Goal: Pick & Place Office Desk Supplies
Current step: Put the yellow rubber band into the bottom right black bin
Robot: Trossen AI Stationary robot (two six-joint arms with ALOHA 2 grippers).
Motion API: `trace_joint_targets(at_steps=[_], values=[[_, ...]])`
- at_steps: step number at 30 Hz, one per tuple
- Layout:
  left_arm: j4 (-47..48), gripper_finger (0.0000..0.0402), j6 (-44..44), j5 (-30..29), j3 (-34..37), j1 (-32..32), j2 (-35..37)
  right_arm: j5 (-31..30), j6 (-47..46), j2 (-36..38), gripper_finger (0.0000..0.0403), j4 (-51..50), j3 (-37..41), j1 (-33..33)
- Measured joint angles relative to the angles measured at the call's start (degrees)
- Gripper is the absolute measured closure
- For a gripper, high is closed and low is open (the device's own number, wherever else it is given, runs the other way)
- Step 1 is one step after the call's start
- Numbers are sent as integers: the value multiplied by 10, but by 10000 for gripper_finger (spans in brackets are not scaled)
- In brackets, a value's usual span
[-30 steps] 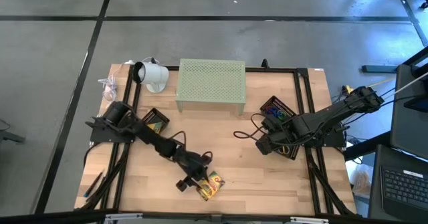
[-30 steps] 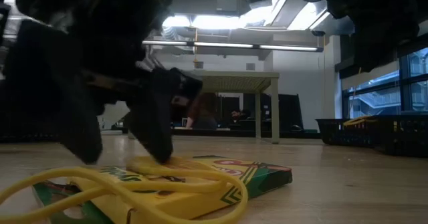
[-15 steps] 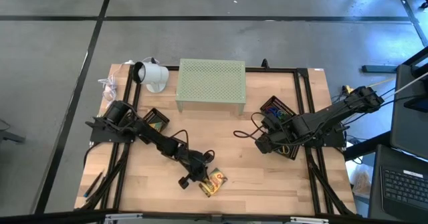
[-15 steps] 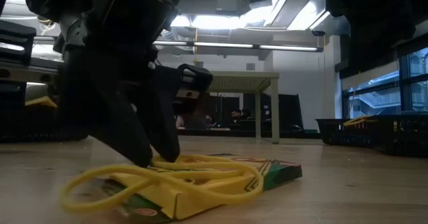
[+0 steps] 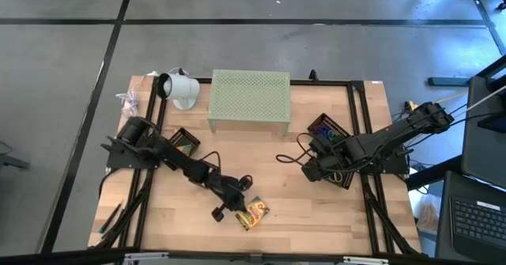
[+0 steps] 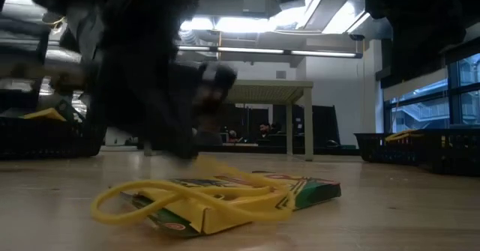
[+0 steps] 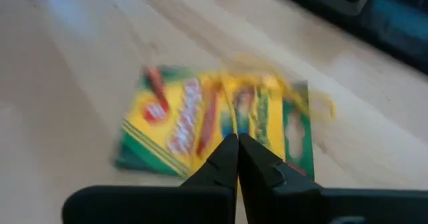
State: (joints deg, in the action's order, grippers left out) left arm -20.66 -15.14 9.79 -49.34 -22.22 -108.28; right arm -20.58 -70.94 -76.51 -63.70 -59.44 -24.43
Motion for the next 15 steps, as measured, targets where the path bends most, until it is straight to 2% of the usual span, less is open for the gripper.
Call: trace_joint_targets(at_steps=[8, 11, 15], values=[[40, 401, -31, -73, -1, -2, 99, -5, 11, 0, 221, 32, 0, 0], [55, 400, -47, -101, -1, -2, 138, -13, 75, 0, 221, 101, 0, 0], [50, 401, -77, -131, -2, -2, 189, -12, 216, 0, 221, 233, 0, -1]])
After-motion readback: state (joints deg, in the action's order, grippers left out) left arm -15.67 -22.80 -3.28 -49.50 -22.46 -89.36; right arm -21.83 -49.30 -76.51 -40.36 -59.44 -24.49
